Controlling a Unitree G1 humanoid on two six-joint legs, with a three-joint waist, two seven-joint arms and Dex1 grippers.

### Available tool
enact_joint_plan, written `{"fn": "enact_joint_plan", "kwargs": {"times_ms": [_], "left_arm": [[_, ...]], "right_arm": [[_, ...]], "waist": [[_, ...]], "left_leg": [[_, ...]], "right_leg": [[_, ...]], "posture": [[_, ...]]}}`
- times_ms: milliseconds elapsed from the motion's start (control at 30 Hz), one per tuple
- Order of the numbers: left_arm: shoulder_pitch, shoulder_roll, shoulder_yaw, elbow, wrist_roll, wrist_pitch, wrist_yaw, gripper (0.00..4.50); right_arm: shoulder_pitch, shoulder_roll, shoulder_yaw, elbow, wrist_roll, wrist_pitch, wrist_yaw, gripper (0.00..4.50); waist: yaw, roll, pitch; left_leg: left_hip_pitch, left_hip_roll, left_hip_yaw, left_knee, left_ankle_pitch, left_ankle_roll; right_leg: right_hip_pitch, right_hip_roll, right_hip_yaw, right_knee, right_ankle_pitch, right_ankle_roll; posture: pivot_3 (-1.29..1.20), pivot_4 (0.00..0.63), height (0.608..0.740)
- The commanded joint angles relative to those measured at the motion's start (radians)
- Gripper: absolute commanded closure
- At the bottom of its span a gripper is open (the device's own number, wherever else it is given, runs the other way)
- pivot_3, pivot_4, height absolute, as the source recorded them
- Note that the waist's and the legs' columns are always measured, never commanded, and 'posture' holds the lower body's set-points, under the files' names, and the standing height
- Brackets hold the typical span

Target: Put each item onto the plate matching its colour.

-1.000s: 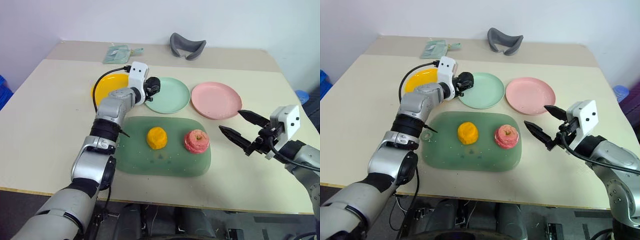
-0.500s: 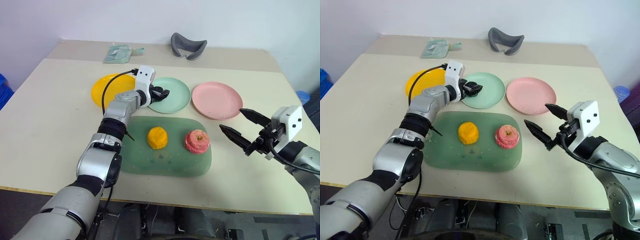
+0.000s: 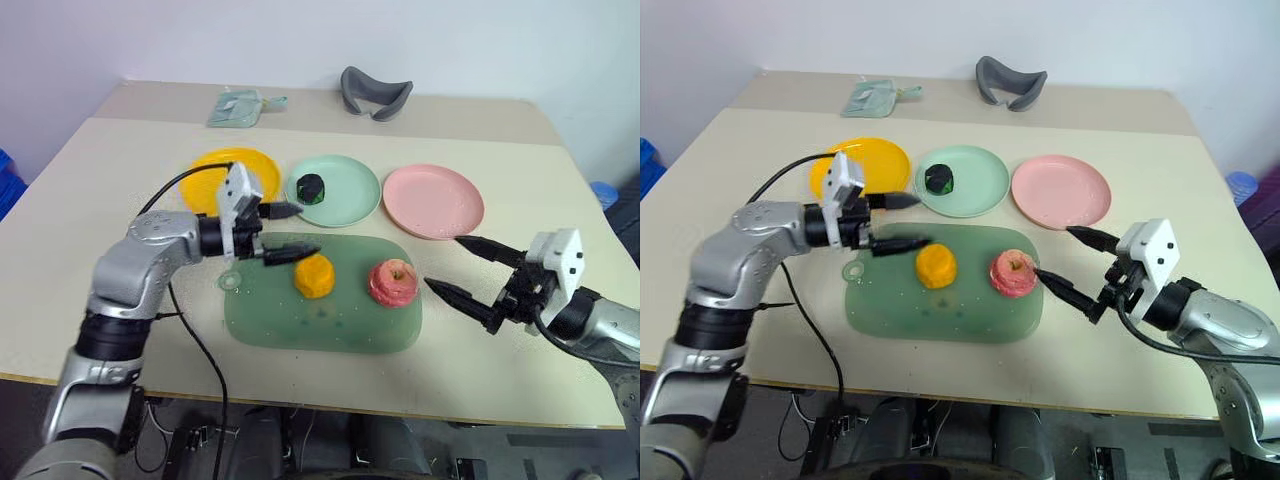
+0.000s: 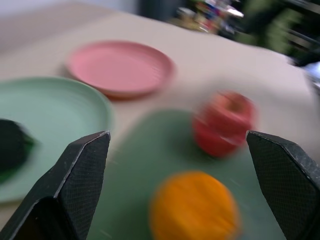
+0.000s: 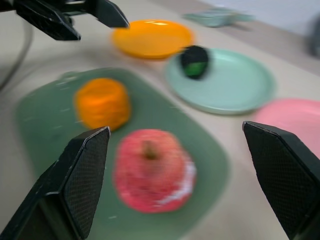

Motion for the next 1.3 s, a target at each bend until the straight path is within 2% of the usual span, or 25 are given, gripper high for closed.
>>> {"fn": "enact_joint_plan", "kwargs": {"times_ms": [33, 167, 467, 533, 633, 667, 767, 900, 1000, 1167, 1300], "left_arm": [[-0.003, 0.036, -0.046, -0.043, 0.013, 0.0, -0.028, 0.06], [-0.022, 0.025, -0.142, -0.006, 0.13, -0.04, 0.026, 0.06], [-0.055, -0.039, -0.227, 0.048, 0.229, -0.045, 0.095, 0.06], [-0.061, -0.056, -0.228, 0.058, 0.236, -0.032, 0.11, 0.59], [-0.06, -0.064, -0.226, 0.05, 0.232, -0.032, 0.104, 1.8], [-0.059, -0.064, -0.225, 0.046, 0.233, -0.035, 0.104, 1.95], [-0.051, -0.067, -0.213, 0.04, 0.238, -0.039, 0.121, 1.95], [-0.09, -0.187, -0.033, 0.131, 0.228, 0.038, 0.384, 1.95], [-0.111, -0.253, 0.048, 0.18, 0.267, 0.017, 0.556, 1.95], [-0.16, -0.361, 0.182, 0.325, 0.363, -0.091, 0.904, 1.95], [-0.218, -0.388, 0.244, 0.455, 0.4, -0.185, 1.061, 1.95]], "right_arm": [[-0.046, -0.026, 0.01, 0.003, 0.028, -0.019, 0.049, 0.14], [-0.067, -0.062, 0.028, 0.004, 0.036, -0.005, 0.093, 0.14], [-0.052, -0.103, 0.0, -0.002, 0.017, -0.021, 0.131, 0.14], [-0.05, -0.106, -0.007, 0.001, 0.015, -0.022, 0.133, 0.14], [-0.05, -0.108, -0.015, 0.001, 0.018, -0.018, 0.133, 0.14], [-0.05, -0.109, -0.016, 0.0, 0.019, -0.016, 0.132, 0.14], [-0.052, -0.111, -0.014, 0.005, 0.011, -0.01, 0.121, 0.14], [-0.11, -0.065, 0.015, 0.026, -0.006, -0.016, 0.041, 0.14], [-0.145, -0.024, 0.035, 0.029, -0.002, -0.008, -0.007, 0.14], [-0.228, 0.061, 0.119, 0.07, -0.069, -0.053, -0.084, 0.14], [-0.244, 0.089, 0.154, 0.09, -0.098, -0.079, -0.086, 0.14]], "waist": [[0.005, 0.0, 0.0], [0.008, 0.0, 0.0], [0.006, 0.0, 0.0], [0.006, 0.0, 0.0], [0.006, 0.0, 0.0], [0.006, 0.0, 0.0], [0.006, 0.0, 0.0], [0.006, -0.001, 0.0], [0.005, -0.001, 0.0], [0.005, -0.001, 0.0], [0.008, -0.001, 0.001]], "left_leg": [[0.0, 0.0, 0.0, 0.0, 0.0, 0.0], [0.0, -0.001, -0.001, 0.0, -0.001, 0.001], [0.0, 0.0, -0.001, 0.0, -0.001, 0.001], [0.0, 0.0, -0.001, 0.0, -0.001, 0.001], [0.0, 0.0, -0.001, 0.001, -0.001, 0.001], [0.0, 0.0, -0.001, 0.001, -0.001, 0.001], [0.0, 0.0, -0.001, 0.001, -0.001, 0.001], [-0.001, 0.0, -0.001, 0.001, -0.001, 0.001], [-0.001, 0.0, -0.002, 0.001, -0.001, 0.001], [-0.001, 0.0, -0.001, 0.001, -0.001, 0.001], [-0.001, -0.001, -0.001, 0.001, -0.001, 0.001]], "right_leg": [[0.0, 0.0, 0.0, 0.0, 0.0, 0.0], [0.001, -0.001, 0.0, -0.001, 0.0, 0.0], [0.0, 0.0, 0.0, -0.001, 0.0, 0.0], [0.0, 0.0, 0.0, -0.001, 0.0, 0.0], [0.0, 0.0, 0.0, -0.001, 0.0, 0.0], [0.0, 0.0, 0.0, -0.001, 0.0, 0.0], [0.0, 0.0, 0.0, -0.001, 0.0, 0.0], [0.0, 0.0, 0.0, -0.001, 0.0, 0.0], [0.0, 0.0, 0.0, 0.0, 0.0, 0.0], [0.0, 0.0, 0.0, 0.0, 0.0, 0.0], [0.0, -0.001, -0.001, -0.001, 0.0, 0.0]], "posture": [[0.0, 0.15, 0.74], [0.0, 0.15, 0.74], [0.0, 0.15, 0.74], [0.0, 0.15, 0.74], [0.0, 0.15, 0.74], [0.0, 0.15, 0.74], [0.0, 0.15, 0.74], [0.0, 0.15, 0.74], [0.0, 0.15, 0.74], [0.0, 0.15, 0.74], [0.0, 0.15, 0.74]]}}
